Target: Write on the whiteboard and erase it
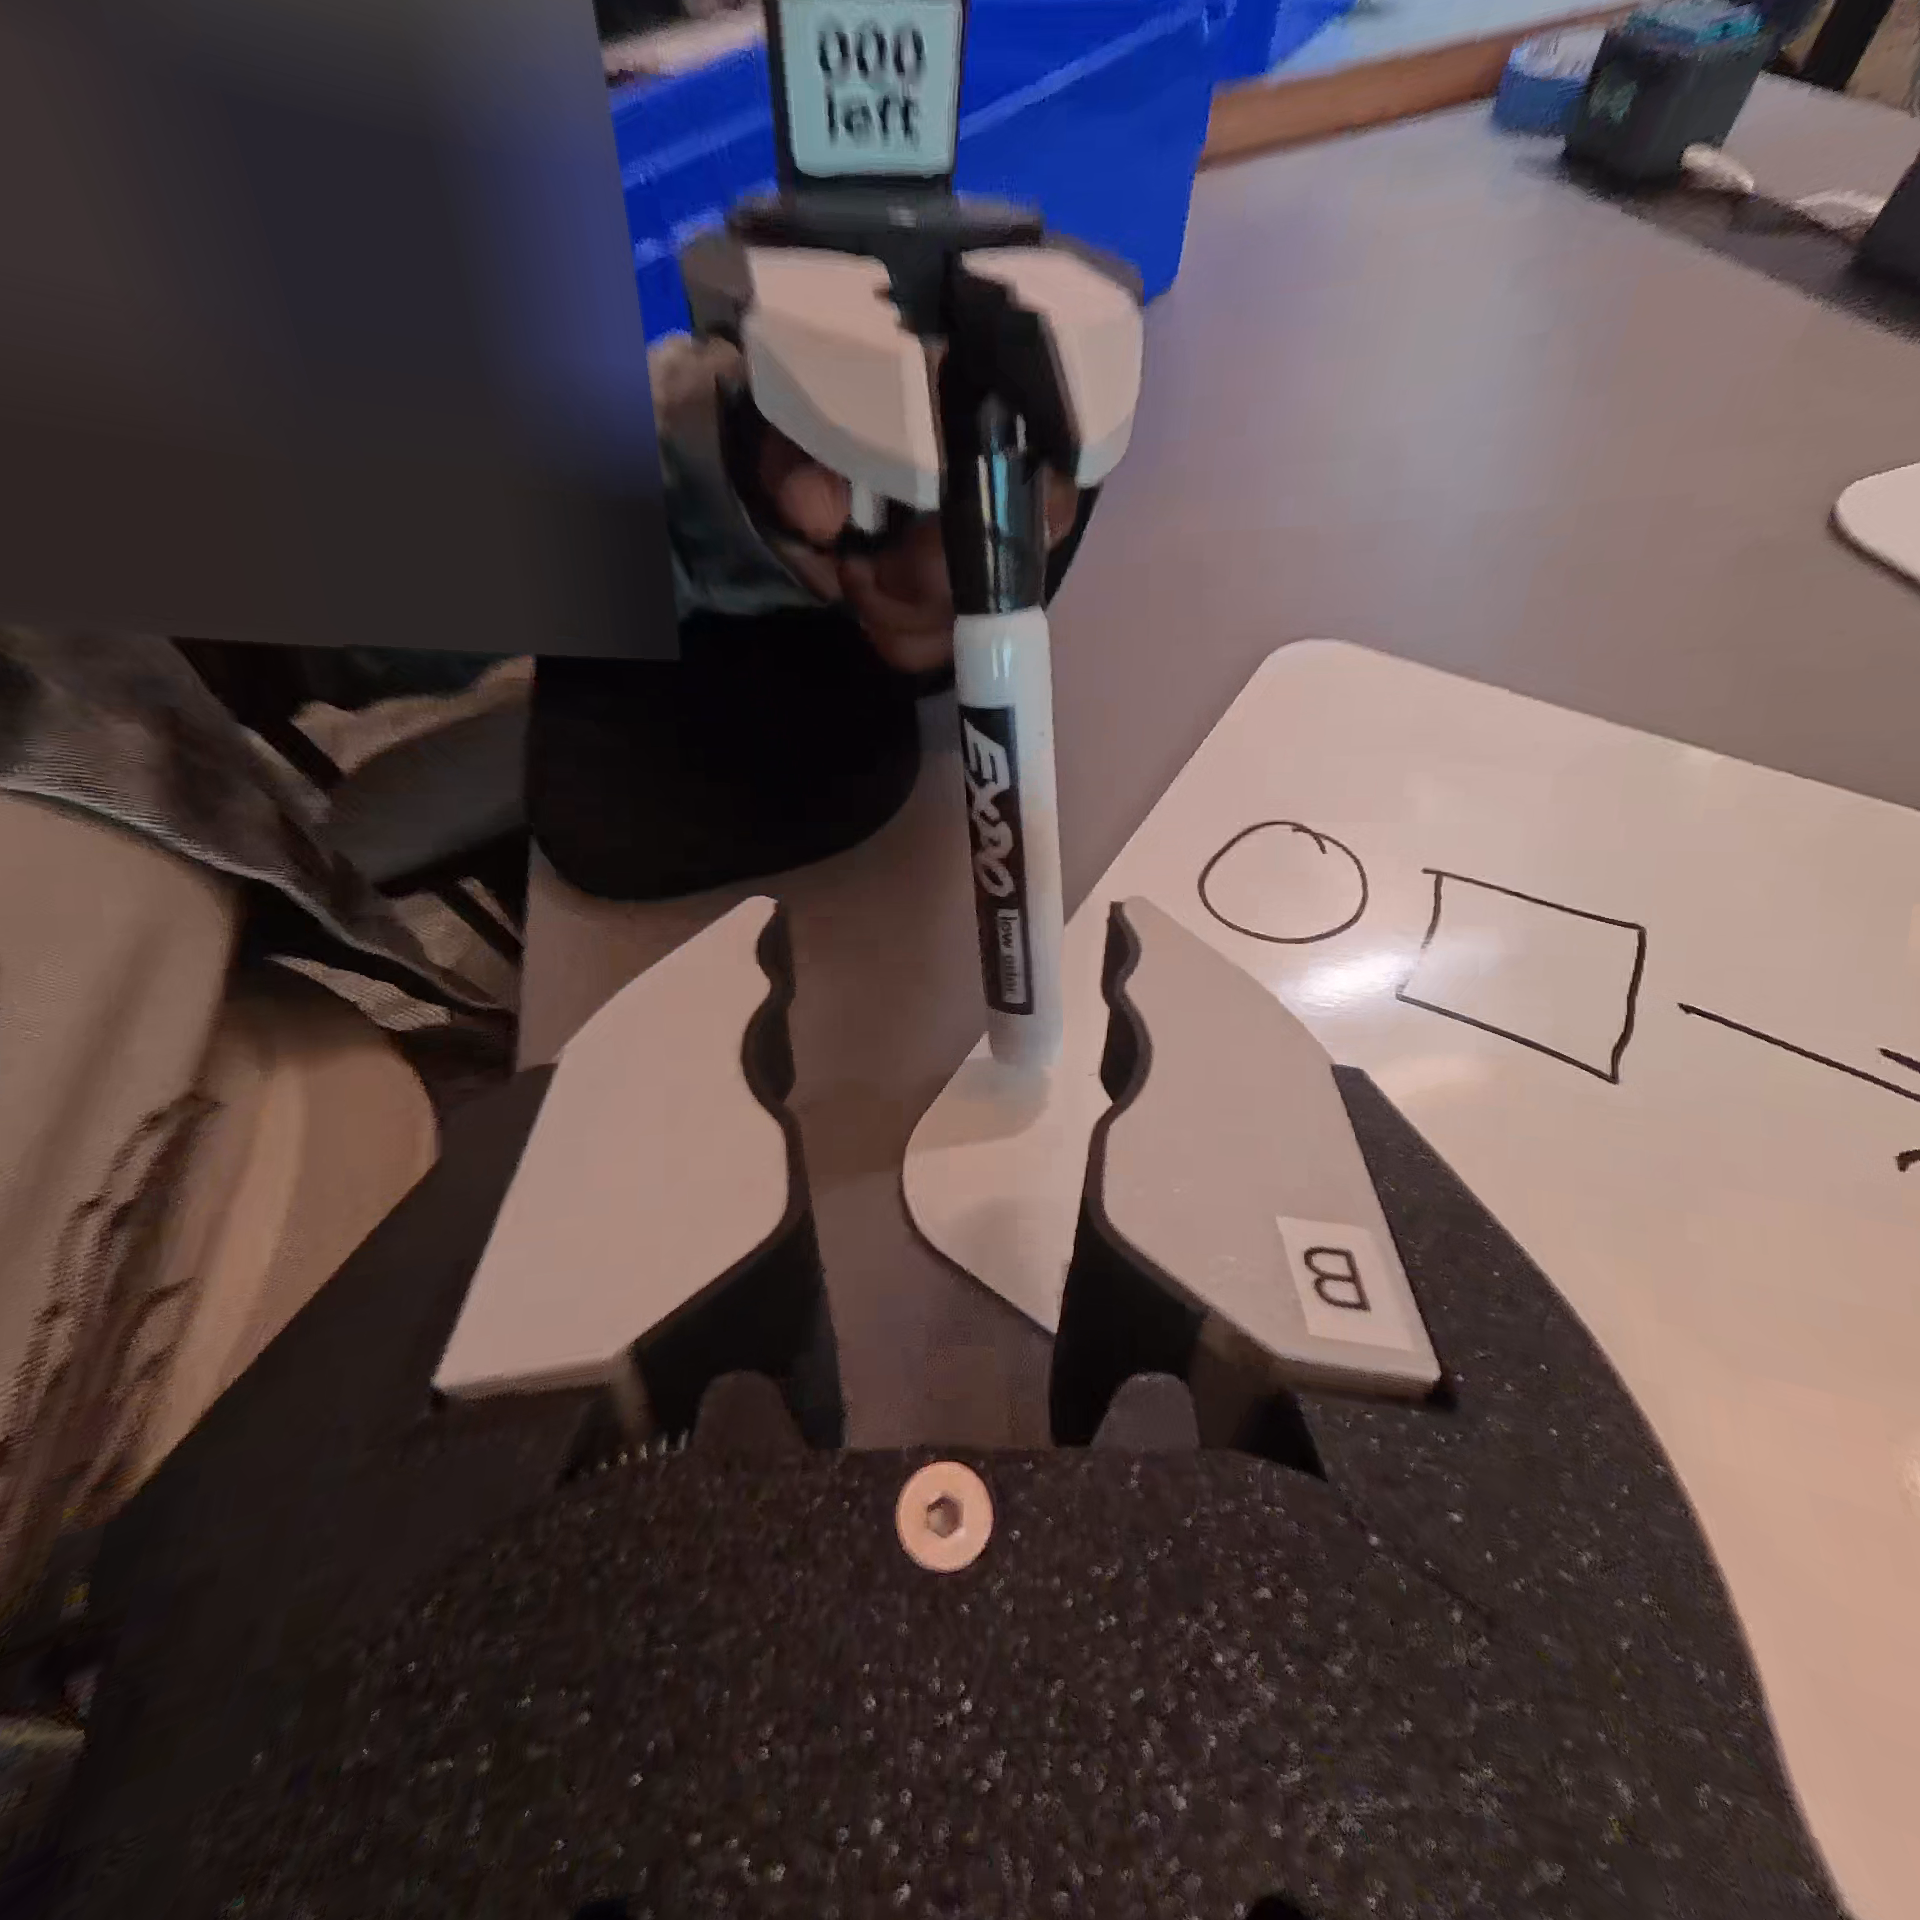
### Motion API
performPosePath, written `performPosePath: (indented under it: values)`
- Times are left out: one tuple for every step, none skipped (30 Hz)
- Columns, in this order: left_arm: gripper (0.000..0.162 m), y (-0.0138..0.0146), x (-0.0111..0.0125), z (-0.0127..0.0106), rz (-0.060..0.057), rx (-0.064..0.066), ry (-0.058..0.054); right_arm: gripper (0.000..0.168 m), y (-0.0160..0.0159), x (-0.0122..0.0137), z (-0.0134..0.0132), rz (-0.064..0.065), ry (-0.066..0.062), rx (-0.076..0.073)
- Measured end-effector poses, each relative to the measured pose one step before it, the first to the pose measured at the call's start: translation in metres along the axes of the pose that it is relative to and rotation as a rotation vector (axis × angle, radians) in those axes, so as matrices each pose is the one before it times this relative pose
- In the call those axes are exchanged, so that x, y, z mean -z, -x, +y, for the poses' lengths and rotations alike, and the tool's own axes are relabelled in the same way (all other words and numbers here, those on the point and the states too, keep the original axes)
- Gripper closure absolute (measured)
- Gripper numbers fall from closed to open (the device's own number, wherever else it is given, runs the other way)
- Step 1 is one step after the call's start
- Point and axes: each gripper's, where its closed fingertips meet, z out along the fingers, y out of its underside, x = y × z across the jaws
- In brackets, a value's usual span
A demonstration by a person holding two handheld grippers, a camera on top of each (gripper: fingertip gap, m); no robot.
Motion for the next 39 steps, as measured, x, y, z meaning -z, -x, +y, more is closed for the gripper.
performPosePath:
  values:
    - [0.144,-0.00065,0.00023,-0.00046,0.0015,-0.0007,-0.0038,0.113,-0.00325,-0.00619,0.00257,0.0210,0.0240,0.0072]
    - [0.144,-0.00042,-0.00008,0.00015,0.0019,0.0000,0.0001,0.114,-0.00185,-0.00548,0.00033,0.0119,0.0070,0.0048]
    - [0.144,-0.00067,-0.00015,-0.00005,0.0042,-0.0009,-0.0007,0.115,-0.00098,-0.00452,0.00029,0.0042,0.0096,0.0041]
    - [0.144,-0.00156,-0.00013,-0.00089,0.0063,-0.0015,-0.0069,0.119,-0.00215,-0.00333,0.00033,0.0127,0.0104,0.0057]
    - [0.144,-0.00121,-0.00008,-0.00141,0.0062,0.0007,-0.0091,0.123,-0.00244,-0.00257,0.00027,0.0156,0.0072,0.0099]
    - [0.144,-0.00079,0.00004,-0.00132,0.0035,0.0037,-0.0080,0.133,-0.00001,-0.00105,0.00034,0.0007,0.0040,0.0124]
    - [0.144,0.00008,0.00004,-0.00082,0.0003,0.0029,-0.0039,0.143,0.00123,0.00004,-0.00091,-0.0062,-0.0044,0.0076]
    - [0.144,0.00012,0.00008,-0.00043,-0.0014,0.0029,-0.0021,0.150,0.00023,0.00089,-0.00140,0.0015,-0.0105,0.0044]
    - [0.144,0.00027,0.00045,-0.00137,-0.0045,0.0067,-0.0090,0.150,-0.00057,0.00167,-0.00164,0.0084,-0.0133,0.0010]
    - [0.144,0.00187,0.00028,-0.00183,-0.0109,0.0099,-0.0118,0.150,-0.00023,0.00266,-0.00195,0.0039,-0.0151,-0.0034]
    - [0.143,0.00160,0.00076,-0.00220,-0.0092,0.0119,-0.0157,0.150,-0.00066,0.00313,-0.00327,0.0047,-0.0208,-0.0108]
    - [0.143,0.00211,0.00064,-0.00283,-0.0132,0.0063,-0.0191,0.150,-0.00078,0.00379,-0.00395,0.0029,-0.0259,-0.0140]
    - [0.143,0.00303,0.00074,-0.00291,-0.0221,-0.0011,-0.0175,0.150,-0.00133,0.00443,-0.00412,0.0067,-0.0234,-0.0128]
    - [0.136,0.00385,0.00076,-0.00257,-0.0291,-0.0123,-0.0148,0.150,-0.00330,0.00521,-0.00410,0.0193,-0.0216,-0.0110]
    - [0.116,0.00298,0.00014,-0.00304,-0.0252,-0.0224,-0.0181,0.150,-0.00427,0.00650,-0.00458,0.0260,-0.0232,-0.0086]
    - [0.093,0.00395,0.00000,-0.00516,-0.0303,-0.0296,-0.0282,0.150,-0.00586,0.00790,-0.00526,0.0314,-0.0266,-0.0134]
    - [0.067,0.00353,0.00018,-0.00425,-0.0347,-0.0332,-0.0332,0.150,-0.00705,0.00973,-0.00589,0.0332,-0.0269,-0.0209]
    - [0.050,0.00303,0.00042,-0.00276,-0.0330,-0.0348,-0.0230,0.150,-0.00880,0.01177,-0.00714,0.0402,-0.0332,-0.0234]
    - [0.039,0.00078,0.00000,-0.00011,-0.0151,-0.0287,0.0036,0.150,-0.00970,0.01352,-0.00838,0.0402,-0.0394,-0.0249]
    - [0.030,0.00019,-0.00024,0.00077,-0.0114,-0.0193,0.0125,0.150,-0.01146,0.01503,-0.00927,0.0453,-0.0395,-0.0285]
    - [0.022,0.00160,-0.00117,0.00274,-0.0144,-0.0192,0.0207,0.150,-0.01345,0.01609,-0.00981,0.0524,-0.0378,-0.0262]
    - [0.017,0.00063,-0.00044,0.00445,-0.0102,-0.0178,0.0276,0.150,-0.01450,0.01673,-0.00960,0.0534,-0.0290,-0.0163]
    - [0.017,0.00004,-0.00091,0.00459,-0.0067,-0.0193,0.0284,0.150,-0.01724,0.01739,-0.00955,0.0654,-0.0172,-0.0039]
    - [0.017,-0.00024,-0.00130,0.00309,-0.0060,-0.0208,0.0197,0.150,-0.02232,0.01793,-0.00991,0.0947,-0.0136,0.0069]
    - [0.017,0.00020,-0.00106,0.00203,-0.0112,-0.0236,0.0133,0.150,-0.02572,0.01731,-0.01025,0.1053,-0.0101,0.0122]
    - [0.017,0.00103,-0.00048,0.00133,-0.0149,-0.0220,0.0090,0.150,-0.02654,0.01495,-0.00957,0.0949,-0.0015,0.0102]
    - [0.017,0.00179,-0.00100,0.00055,-0.0109,-0.0147,0.0044,0.150,-0.02750,0.01126,-0.00599,0.0864,0.0210,0.0080]
    - [0.017,0.00068,0.00030,-0.00042,-0.0055,-0.0034,-0.0012,0.150,-0.02687,0.00645,0.00115,0.0726,0.0598,0.0045]
    - [0.017,0.00053,0.00044,-0.00118,-0.0015,0.0052,-0.0066,0.150,-0.02701,0.00183,0.00802,0.0717,0.0954,-0.0130]
    - [0.017,-0.00002,0.00027,-0.00134,0.0025,0.0064,-0.0078,0.150,-0.02711,-0.00275,0.00938,0.0821,0.0880,-0.0145]
    - [0.017,0.00037,0.00023,-0.00015,-0.0016,0.0047,-0.0016,0.150,-0.02065,-0.00779,0.01058,0.0520,0.0831,-0.0004]
    - [0.017,0.00155,0.00018,0.00060,-0.0120,-0.0062,0.0024,0.150,-0.01315,-0.01183,0.01373,0.0114,0.0985,-0.0029]
    - [0.017,0.00157,0.00000,0.00182,-0.0118,-0.0152,0.0095,0.149,-0.01130,-0.01372,0.01368,0.0090,0.0977,-0.0135]
    - [0.017,0.00113,-0.00003,0.00274,-0.0076,-0.0123,0.0161,0.149,-0.00996,-0.01472,0.01201,0.0108,0.0878,-0.0075]
    - [0.017,0.00058,-0.00016,0.00257,-0.0032,-0.0056,0.0125,0.149,-0.00923,-0.01442,0.00936,0.0168,0.0700,-0.0032]
    - [0.017,-0.00019,-0.00059,0.00216,0.0031,0.0020,0.0098,0.149,-0.00820,-0.01382,0.00859,0.0179,0.0653,-0.0095]
    - [0.017,0.00051,-0.00059,0.00182,-0.0033,0.0057,0.0074,0.149,-0.00527,-0.01228,0.00860,0.0104,0.0674,-0.0072]
    - [0.017,0.00105,-0.00050,0.00164,-0.0058,0.0004,0.0048,0.149,-0.00205,-0.00920,0.00755,0.0041,0.0589,-0.0040]
    - [0.017,0.00005,-0.00038,0.00165,0.0009,0.0003,0.0065,0.149,-0.00099,-0.00883,0.00544,0.0014,0.0442,-0.0014]
